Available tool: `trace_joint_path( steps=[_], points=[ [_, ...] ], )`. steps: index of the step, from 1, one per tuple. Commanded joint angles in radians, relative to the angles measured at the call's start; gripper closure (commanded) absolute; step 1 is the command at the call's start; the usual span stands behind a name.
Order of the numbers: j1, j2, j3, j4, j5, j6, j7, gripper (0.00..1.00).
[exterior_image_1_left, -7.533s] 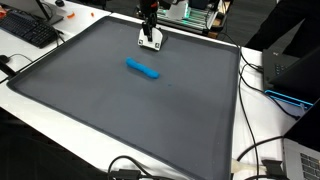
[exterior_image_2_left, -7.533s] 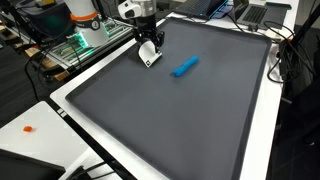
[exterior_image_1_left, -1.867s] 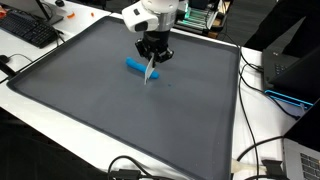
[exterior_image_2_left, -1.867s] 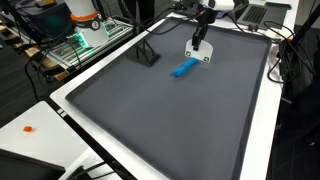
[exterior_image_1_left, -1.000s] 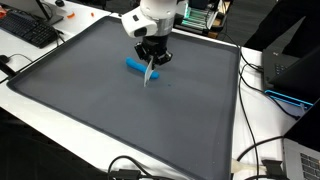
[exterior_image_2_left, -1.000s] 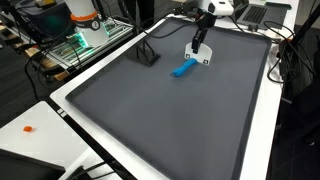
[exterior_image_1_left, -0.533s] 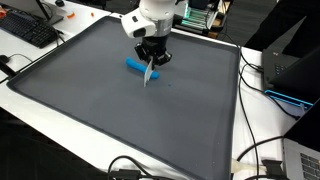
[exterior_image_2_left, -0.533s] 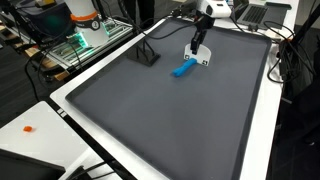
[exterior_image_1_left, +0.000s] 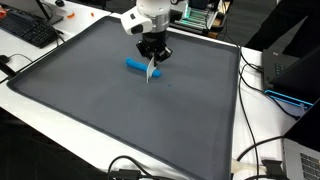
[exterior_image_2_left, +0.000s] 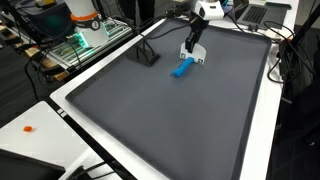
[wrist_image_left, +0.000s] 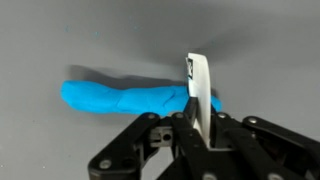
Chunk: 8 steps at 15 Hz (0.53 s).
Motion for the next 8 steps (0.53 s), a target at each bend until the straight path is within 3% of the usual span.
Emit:
trace_joint_path(
  steps=[1, 5, 8],
  points=[
    [-0.022, -0.034, 0.024, -0.098, 0.09, 0.038, -0.055, 0.98],
    [-0.031, -0.053, 0.045, -0.121, 0.166, 0.036, -0.116, 0.98],
    [-0.018, -0.077, 0.033, -0.139, 0.15, 0.054, -0.106, 0.98]
  ],
)
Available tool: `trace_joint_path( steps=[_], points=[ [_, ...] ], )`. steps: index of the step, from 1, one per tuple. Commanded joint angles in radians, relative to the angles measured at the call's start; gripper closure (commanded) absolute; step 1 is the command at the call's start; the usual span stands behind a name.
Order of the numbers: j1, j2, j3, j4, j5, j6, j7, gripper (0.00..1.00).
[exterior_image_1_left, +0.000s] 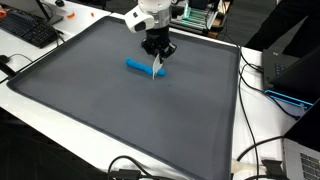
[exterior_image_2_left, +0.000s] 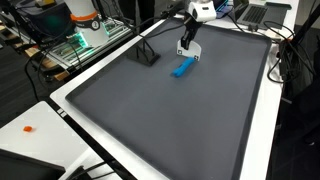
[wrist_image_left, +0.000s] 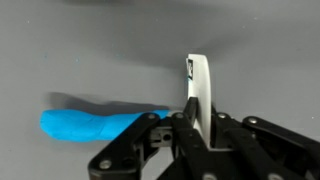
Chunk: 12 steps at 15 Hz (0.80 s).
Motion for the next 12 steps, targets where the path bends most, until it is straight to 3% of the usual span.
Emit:
trace_joint_path(
  steps=[1, 12],
  points=[
    [0.007, -0.04, 0.006, -0.061, 0.006, 0.033, -0.002, 0.98],
    [0.011, -0.111, -0.03, -0.023, -0.11, 0.014, 0.021, 0.98]
  ],
)
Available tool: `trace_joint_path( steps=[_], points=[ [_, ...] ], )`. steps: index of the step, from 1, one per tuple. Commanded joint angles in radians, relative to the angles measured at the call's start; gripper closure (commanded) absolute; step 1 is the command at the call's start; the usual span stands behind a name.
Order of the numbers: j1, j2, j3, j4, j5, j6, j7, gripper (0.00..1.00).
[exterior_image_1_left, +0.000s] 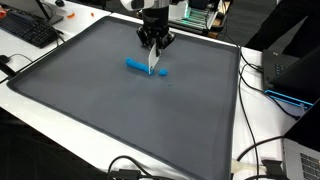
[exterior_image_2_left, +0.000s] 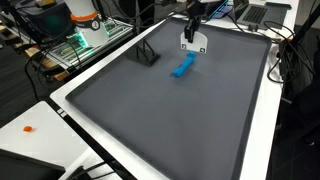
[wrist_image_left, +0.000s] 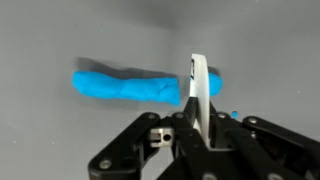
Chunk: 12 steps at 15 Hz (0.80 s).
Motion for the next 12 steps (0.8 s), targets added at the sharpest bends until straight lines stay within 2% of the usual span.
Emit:
trace_joint_path(
  steps=[1, 12],
  points=[
    [0.001, -0.009, -0.019, -0.002, -0.054, 0.004, 0.022, 0.98],
    [0.004, 0.056, -0.036, 0.029, -0.101, 0.003, 0.04, 0.98]
  ],
)
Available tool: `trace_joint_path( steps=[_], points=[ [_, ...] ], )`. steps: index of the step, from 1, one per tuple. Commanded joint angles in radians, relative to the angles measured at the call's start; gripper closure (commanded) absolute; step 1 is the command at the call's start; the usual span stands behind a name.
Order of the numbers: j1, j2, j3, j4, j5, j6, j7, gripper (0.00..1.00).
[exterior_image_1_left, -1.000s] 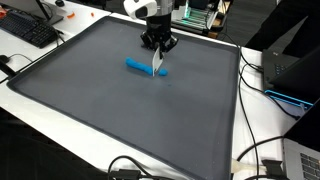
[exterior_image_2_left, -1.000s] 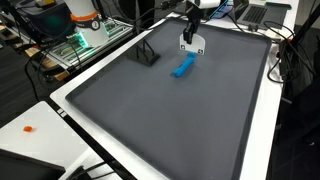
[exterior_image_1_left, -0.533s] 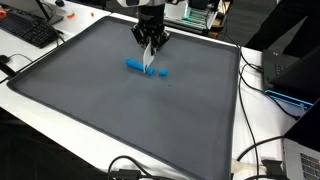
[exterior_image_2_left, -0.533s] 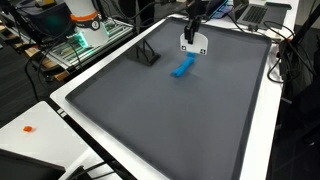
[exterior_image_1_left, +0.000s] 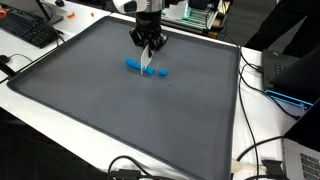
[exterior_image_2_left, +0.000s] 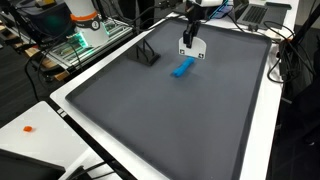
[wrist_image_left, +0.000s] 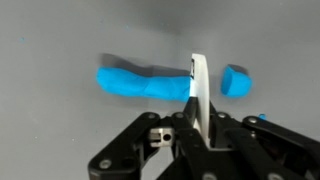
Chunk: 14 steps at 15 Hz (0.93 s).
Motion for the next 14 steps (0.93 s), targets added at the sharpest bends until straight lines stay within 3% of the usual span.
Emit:
trace_joint_path(
  steps=[1, 14],
  points=[
    [0.011, 0.036, -0.013, 0.017, -0.038, 0.006, 0.034, 0.98],
    [0.015, 0.099, -0.021, 0.043, -0.053, 0.014, 0.038, 0.98]
  ],
)
